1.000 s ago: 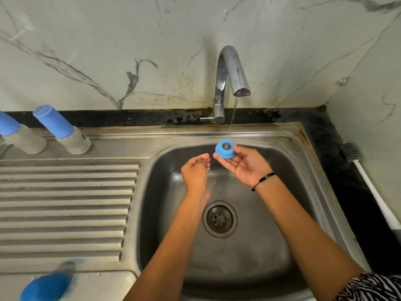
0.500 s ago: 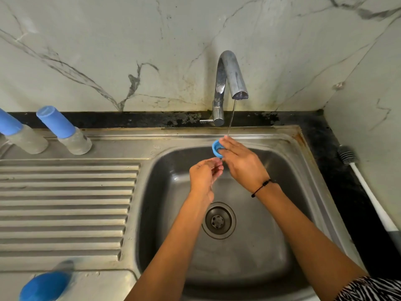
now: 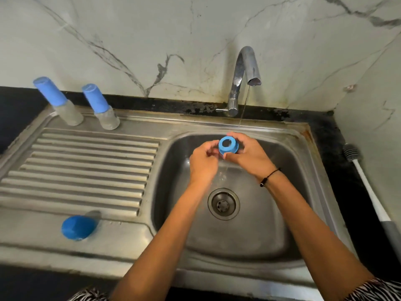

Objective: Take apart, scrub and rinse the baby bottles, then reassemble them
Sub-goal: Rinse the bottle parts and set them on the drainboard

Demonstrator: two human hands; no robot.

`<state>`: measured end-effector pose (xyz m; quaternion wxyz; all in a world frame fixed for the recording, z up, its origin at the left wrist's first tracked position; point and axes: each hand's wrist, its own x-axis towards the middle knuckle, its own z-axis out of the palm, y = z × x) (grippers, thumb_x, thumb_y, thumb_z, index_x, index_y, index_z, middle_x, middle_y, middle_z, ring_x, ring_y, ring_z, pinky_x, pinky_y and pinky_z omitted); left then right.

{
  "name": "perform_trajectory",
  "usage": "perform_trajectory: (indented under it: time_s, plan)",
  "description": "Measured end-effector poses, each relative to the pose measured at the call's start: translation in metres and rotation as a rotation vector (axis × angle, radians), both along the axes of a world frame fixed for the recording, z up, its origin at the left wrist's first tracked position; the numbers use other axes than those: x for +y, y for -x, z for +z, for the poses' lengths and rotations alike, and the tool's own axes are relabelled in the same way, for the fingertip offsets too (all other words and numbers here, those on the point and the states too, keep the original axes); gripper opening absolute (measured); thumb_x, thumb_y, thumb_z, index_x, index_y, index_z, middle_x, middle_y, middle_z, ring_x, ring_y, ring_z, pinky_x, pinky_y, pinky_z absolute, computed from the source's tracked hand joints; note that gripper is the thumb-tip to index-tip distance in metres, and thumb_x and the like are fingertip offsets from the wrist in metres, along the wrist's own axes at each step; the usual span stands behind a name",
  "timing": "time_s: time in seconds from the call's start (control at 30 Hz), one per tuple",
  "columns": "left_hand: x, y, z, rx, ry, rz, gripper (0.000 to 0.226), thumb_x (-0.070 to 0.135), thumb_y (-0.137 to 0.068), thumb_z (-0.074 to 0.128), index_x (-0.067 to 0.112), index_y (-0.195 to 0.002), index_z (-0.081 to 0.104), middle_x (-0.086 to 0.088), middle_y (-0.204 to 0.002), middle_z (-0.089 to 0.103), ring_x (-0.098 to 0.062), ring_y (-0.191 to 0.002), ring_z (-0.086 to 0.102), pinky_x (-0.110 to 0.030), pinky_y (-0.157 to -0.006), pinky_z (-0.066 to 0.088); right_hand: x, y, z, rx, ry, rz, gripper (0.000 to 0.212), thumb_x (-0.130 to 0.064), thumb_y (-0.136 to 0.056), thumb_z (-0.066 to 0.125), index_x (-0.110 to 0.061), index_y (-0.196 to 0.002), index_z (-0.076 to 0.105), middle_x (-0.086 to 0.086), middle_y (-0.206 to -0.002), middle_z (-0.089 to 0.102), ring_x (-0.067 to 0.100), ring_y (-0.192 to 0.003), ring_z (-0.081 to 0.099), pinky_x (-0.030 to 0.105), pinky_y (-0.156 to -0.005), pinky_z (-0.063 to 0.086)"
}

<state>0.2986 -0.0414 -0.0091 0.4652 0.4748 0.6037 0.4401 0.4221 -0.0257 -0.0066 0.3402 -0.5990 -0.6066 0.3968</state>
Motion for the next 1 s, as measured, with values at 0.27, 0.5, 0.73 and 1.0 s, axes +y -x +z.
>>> perform_trajectory:
  time_s: [0.27, 0.5, 0.73, 1.0]
  plan:
    - [-0.046, 0.043, 0.009, 0.393, -0.124, 0.057, 0.042, -0.012, -0.086, 0.047, 0.009, -0.117, 0.065, -0.002, -0.109, 0.063, -0.013, -0.099, 0.058, -0.021, -0.094, 0.044, -0.037, 0.024, -0.001, 0.04, 0.132, 0.151, 0.032, -0.006, -0.08, 0.07, -0.007, -0.11, 0.06, 0.006, -0.104, 0.066, 0.018, -0.088, 0.064, 0.025, -0.071, 0.052]
    - [-0.09, 0.085, 0.0, 0.44, 0.024, 0.096, 0.043, -0.012, -0.082, 0.042, 0.005, -0.11, 0.069, -0.016, -0.104, 0.069, -0.028, -0.101, 0.063, -0.033, -0.094, 0.046, -0.062, 0.085, -0.026, 0.057, 0.039, 0.101, 0.035, -0.006, -0.071, 0.077, -0.019, -0.098, 0.06, 0.001, -0.098, 0.063, 0.016, -0.092, 0.059, 0.036, -0.088, 0.049]
    - [-0.117, 0.166, 0.027, 0.351, -0.094, 0.278, 0.039, -0.012, -0.085, 0.044, 0.007, -0.109, 0.07, -0.008, -0.101, 0.069, -0.016, -0.095, 0.062, -0.024, -0.088, 0.047, -0.08, 0.168, 0.007, 0.047, -0.051, 0.285, 0.032, -0.014, -0.079, 0.072, -0.015, -0.108, 0.059, -0.003, -0.101, 0.064, 0.013, -0.095, 0.061, 0.02, -0.082, 0.047]
    - [-0.144, 0.317, 0.01, 0.287, -0.077, 0.483, 0.034, -0.011, -0.085, 0.046, 0.005, -0.104, 0.07, -0.01, -0.101, 0.069, -0.02, -0.098, 0.063, -0.03, -0.093, 0.048, -0.091, 0.331, 0.011, -0.266, -0.162, 0.482, 0.042, -0.028, -0.081, 0.069, -0.012, -0.116, 0.053, 0.005, -0.11, 0.065, 0.02, -0.102, 0.059, 0.027, -0.084, 0.044]
